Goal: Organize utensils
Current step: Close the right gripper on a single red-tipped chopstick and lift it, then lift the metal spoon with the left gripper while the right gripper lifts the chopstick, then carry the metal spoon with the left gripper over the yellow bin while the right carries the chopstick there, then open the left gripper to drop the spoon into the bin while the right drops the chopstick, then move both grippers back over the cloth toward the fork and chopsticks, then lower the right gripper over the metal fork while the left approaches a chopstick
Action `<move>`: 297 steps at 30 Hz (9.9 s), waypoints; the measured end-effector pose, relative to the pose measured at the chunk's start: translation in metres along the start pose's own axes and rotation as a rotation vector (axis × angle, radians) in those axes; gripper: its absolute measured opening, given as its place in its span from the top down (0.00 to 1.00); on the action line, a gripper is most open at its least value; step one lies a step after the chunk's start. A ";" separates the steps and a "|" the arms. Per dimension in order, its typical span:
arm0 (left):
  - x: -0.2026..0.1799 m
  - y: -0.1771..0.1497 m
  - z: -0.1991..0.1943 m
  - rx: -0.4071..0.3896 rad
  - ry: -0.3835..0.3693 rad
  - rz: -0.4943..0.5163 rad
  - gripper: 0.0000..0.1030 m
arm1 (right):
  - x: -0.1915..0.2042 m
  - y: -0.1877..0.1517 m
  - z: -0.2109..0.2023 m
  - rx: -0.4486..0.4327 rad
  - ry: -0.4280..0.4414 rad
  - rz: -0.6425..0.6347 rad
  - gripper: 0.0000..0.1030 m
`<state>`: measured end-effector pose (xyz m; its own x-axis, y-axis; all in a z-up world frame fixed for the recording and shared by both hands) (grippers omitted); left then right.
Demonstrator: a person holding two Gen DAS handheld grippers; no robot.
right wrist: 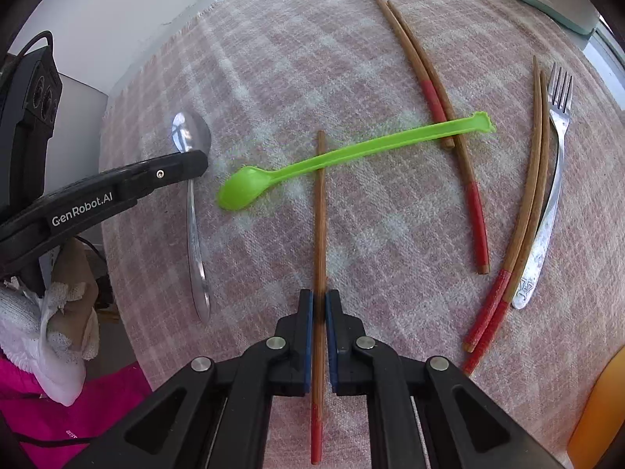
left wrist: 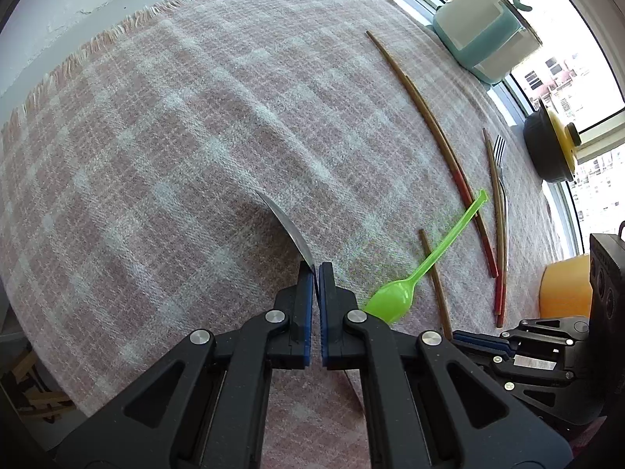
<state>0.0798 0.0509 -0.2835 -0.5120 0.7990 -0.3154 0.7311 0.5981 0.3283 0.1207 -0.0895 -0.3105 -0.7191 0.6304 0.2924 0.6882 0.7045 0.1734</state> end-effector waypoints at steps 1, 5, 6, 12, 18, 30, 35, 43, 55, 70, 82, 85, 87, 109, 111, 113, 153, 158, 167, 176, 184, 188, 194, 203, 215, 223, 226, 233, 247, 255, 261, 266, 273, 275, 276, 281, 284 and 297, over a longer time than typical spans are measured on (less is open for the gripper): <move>0.000 0.000 0.000 -0.001 -0.001 0.002 1.00 | -0.001 -0.006 -0.002 -0.001 -0.001 0.004 0.97; -0.002 0.000 0.000 -0.003 -0.010 0.011 1.00 | -0.003 -0.027 -0.009 -0.006 -0.013 0.019 0.97; -0.003 0.000 0.000 -0.003 -0.015 0.014 1.00 | -0.005 -0.032 -0.012 -0.012 -0.017 0.026 0.97; -0.019 0.001 -0.010 -0.028 -0.035 0.079 1.00 | -0.016 -0.056 -0.034 -0.070 -0.010 0.099 0.97; -0.035 0.003 -0.010 -0.035 -0.053 0.134 1.00 | -0.033 -0.090 -0.058 -0.108 -0.028 0.160 0.97; -0.020 0.002 0.012 0.097 -0.060 0.066 0.66 | -0.045 -0.128 -0.076 -0.141 -0.066 0.224 0.97; -0.021 0.006 0.014 0.093 -0.048 0.068 0.65 | -0.044 -0.131 -0.083 -0.160 -0.071 0.226 0.97; -0.042 -0.001 0.019 0.015 0.074 0.275 0.65 | -0.044 -0.117 -0.089 -0.192 -0.091 0.225 0.97; -0.034 0.016 0.025 -0.012 0.026 0.212 0.97 | -0.050 -0.117 -0.099 -0.236 -0.100 0.261 0.97; -0.035 0.022 -0.001 -0.017 -0.072 0.157 0.97 | -0.059 -0.109 -0.112 -0.303 -0.101 0.309 0.97; -0.100 0.030 -0.050 -0.094 -0.211 0.245 0.97 | -0.064 -0.101 -0.155 -0.437 -0.136 0.350 0.96; -0.123 0.030 -0.061 -0.108 -0.254 0.266 0.97 | -0.067 -0.102 -0.166 -0.468 -0.143 0.363 0.97; -0.137 0.031 -0.066 -0.119 -0.277 0.280 0.97 | -0.071 -0.103 -0.173 -0.486 -0.149 0.374 0.97; -0.315 0.021 -0.097 -0.127 -0.526 0.442 0.97 | -0.136 -0.122 -0.279 -0.714 -0.261 0.508 0.97; -0.331 0.019 -0.099 -0.128 -0.547 0.454 0.97 | -0.144 -0.123 -0.289 -0.734 -0.269 0.519 0.97; -0.347 0.018 -0.102 -0.131 -0.568 0.467 0.97 | -0.151 -0.123 -0.298 -0.753 -0.278 0.527 0.97; -0.485 -0.015 -0.030 -0.103 -0.617 0.585 0.97 | -0.281 -0.114 -0.331 -0.898 -0.413 0.632 0.97; -0.484 -0.017 -0.027 -0.104 -0.614 0.594 0.97 | -0.283 -0.117 -0.322 -0.891 -0.420 0.634 0.97; -0.477 -0.018 -0.027 -0.083 -0.604 0.597 0.97 | -0.279 -0.126 -0.318 -0.888 -0.424 0.650 0.96; -0.467 -0.017 -0.037 -0.116 -0.590 0.615 0.97 | -0.273 -0.136 -0.320 -0.887 -0.440 0.660 0.72; -0.452 -0.017 -0.040 -0.116 -0.569 0.612 0.97 | -0.261 -0.151 -0.319 -0.885 -0.455 0.672 0.69; -0.445 -0.018 -0.044 -0.121 -0.561 0.613 0.97 | -0.255 -0.157 -0.320 -0.884 -0.461 0.677 0.63; -0.433 -0.021 -0.052 -0.125 -0.545 0.612 0.82 | -0.242 -0.164 -0.326 -0.900 -0.478 0.674 0.49; -0.401 -0.021 -0.071 -0.161 -0.501 0.605 0.61 | -0.213 -0.171 -0.331 -0.919 -0.488 0.638 0.20; -0.307 -0.005 -0.072 -0.213 -0.347 0.534 0.60 | -0.174 -0.169 -0.321 -0.911 -0.469 0.557 0.13; -0.209 0.022 -0.063 -0.166 -0.228 0.397 0.60 | -0.148 -0.157 -0.309 -0.902 -0.430 0.477 0.13; -0.180 0.030 -0.060 -0.147 -0.197 0.384 0.60 | -0.138 -0.146 -0.302 -0.880 -0.425 0.443 0.13; -0.135 0.047 -0.047 -0.101 -0.174 0.367 0.60 | -0.105 -0.108 -0.278 -0.826 -0.388 0.380 0.14; -0.100 0.077 -0.015 -0.001 -0.210 0.362 0.60 | -0.076 -0.024 -0.200 -0.649 -0.227 0.380 0.44; -0.093 0.086 -0.001 0.021 -0.215 0.354 0.60 | -0.086 0.007 -0.152 -0.518 -0.124 0.418 0.64; -0.092 0.090 0.010 0.040 -0.226 0.330 0.60 | -0.092 0.030 -0.121 -0.429 -0.091 0.412 0.68; -0.093 0.094 0.019 0.054 -0.230 0.298 0.64 | -0.099 0.043 -0.100 -0.370 -0.080 0.403 0.71; -0.095 0.098 0.031 0.070 -0.228 0.269 0.64 | -0.127 0.053 -0.081 -0.319 -0.077 0.462 0.75; -0.095 0.099 0.034 0.073 -0.224 0.261 0.67 | -0.137 0.054 -0.077 -0.301 -0.111 0.469 0.77; -0.094 0.100 0.037 0.077 -0.223 0.255 0.68 | -0.142 0.054 -0.075 -0.292 -0.123 0.469 0.77; -0.093 0.101 0.047 0.094 -0.217 0.233 0.68 | -0.159 0.056 -0.065 -0.256 -0.181 0.478 0.78; -0.093 0.103 0.052 0.099 -0.215 0.223 0.68 | -0.165 0.057 -0.060 -0.243 -0.200 0.475 0.79; -0.103 0.104 0.071 0.148 -0.211 0.169 0.68 | -0.161 0.082 -0.050 -0.196 -0.298 0.359 0.80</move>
<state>0.2403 0.0264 -0.2807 -0.2842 0.8464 -0.4504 0.8637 0.4300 0.2631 0.2980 -0.1496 -0.2967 -0.4100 0.9076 0.0899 0.8820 0.3694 0.2926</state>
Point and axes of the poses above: each gripper's, at about its wrist camera, not at the fingertips, and z roughly the way its jaws point, x to its left, y to its top, the point moved 8 cm from there along z, roughly the way its jaws point, and after that the axes turned 7 degrees about -x, right-handed, at the moved point
